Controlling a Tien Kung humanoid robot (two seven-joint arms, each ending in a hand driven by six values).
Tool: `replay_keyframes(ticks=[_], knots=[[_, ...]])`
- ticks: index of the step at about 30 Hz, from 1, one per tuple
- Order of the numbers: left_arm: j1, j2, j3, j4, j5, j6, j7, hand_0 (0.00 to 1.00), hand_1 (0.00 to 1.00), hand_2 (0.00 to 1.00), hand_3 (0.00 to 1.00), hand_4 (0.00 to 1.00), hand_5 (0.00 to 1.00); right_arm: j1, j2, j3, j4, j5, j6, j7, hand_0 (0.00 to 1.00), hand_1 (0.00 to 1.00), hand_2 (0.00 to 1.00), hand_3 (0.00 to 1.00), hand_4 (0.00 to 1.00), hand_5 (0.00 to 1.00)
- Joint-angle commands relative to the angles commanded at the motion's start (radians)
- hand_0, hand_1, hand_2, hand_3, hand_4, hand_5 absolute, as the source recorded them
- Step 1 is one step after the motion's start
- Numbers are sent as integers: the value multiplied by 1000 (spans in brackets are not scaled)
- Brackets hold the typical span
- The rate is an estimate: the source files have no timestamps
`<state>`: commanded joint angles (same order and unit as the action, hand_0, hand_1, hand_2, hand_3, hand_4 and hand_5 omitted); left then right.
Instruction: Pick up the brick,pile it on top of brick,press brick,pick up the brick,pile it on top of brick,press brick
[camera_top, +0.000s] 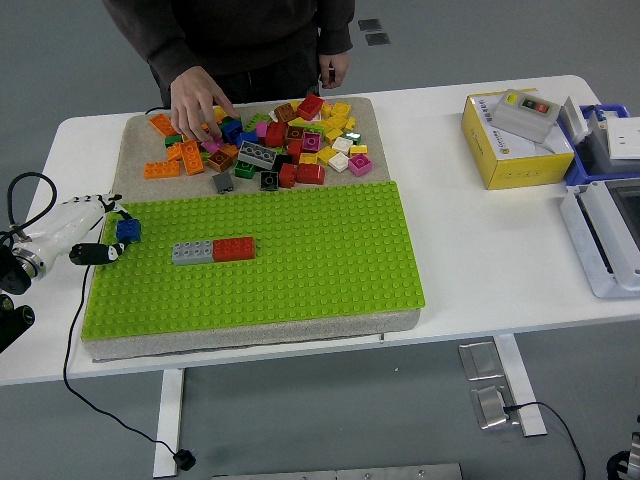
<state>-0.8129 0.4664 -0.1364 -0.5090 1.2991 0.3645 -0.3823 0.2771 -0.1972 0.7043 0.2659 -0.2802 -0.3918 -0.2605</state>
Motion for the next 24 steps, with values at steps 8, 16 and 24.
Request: replay_keyframes(ticks=[8, 16, 24], knots=[[46, 118, -99, -150, 66, -20, 92, 942, 959, 938, 566, 519, 251, -6, -8, -5, -1, 15, 1, 6, 587, 548, 540, 675, 43, 948], [151, 234, -261, -420, 186, -18, 279, 934, 961, 942, 566, 478, 240, -15, -18, -19, -5, 54, 6, 22, 587, 548, 537, 675, 47, 951], [120, 143, -272, -641, 222, -65, 459, 932, 961, 944, 571, 465, 231, -16, -17, -4, -7, 33, 11, 14, 588, 548, 539, 673, 50, 954]])
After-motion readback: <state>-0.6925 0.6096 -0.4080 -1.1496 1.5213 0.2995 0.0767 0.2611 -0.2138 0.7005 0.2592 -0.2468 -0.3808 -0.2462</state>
